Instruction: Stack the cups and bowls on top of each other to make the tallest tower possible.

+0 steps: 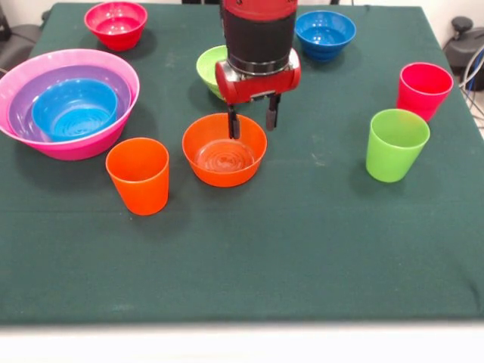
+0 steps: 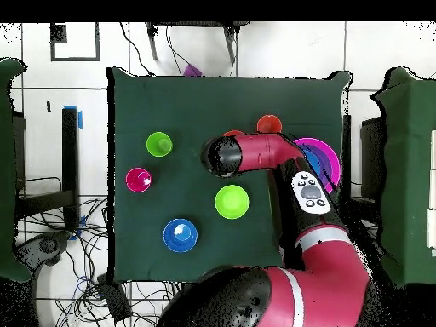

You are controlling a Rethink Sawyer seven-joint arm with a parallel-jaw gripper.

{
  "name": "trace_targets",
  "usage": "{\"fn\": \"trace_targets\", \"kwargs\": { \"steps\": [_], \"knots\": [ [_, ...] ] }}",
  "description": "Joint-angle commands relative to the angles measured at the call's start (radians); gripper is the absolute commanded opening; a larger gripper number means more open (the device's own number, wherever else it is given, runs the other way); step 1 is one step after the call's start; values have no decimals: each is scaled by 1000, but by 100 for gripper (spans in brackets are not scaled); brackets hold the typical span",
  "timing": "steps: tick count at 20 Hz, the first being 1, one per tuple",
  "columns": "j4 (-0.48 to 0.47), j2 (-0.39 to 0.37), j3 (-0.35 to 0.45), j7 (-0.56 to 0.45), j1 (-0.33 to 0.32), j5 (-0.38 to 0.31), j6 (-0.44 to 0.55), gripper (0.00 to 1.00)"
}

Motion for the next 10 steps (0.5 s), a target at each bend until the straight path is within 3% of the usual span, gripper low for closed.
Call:
{"fn": "trace_targets", "kwargs": {
  "steps": [1, 10],
  "knots": [
    [-100, 101, -2, 81, 30, -12, -35, 100],
    [-137, 129, -42, 98, 54, -37, -47, 100]
  ]
}}
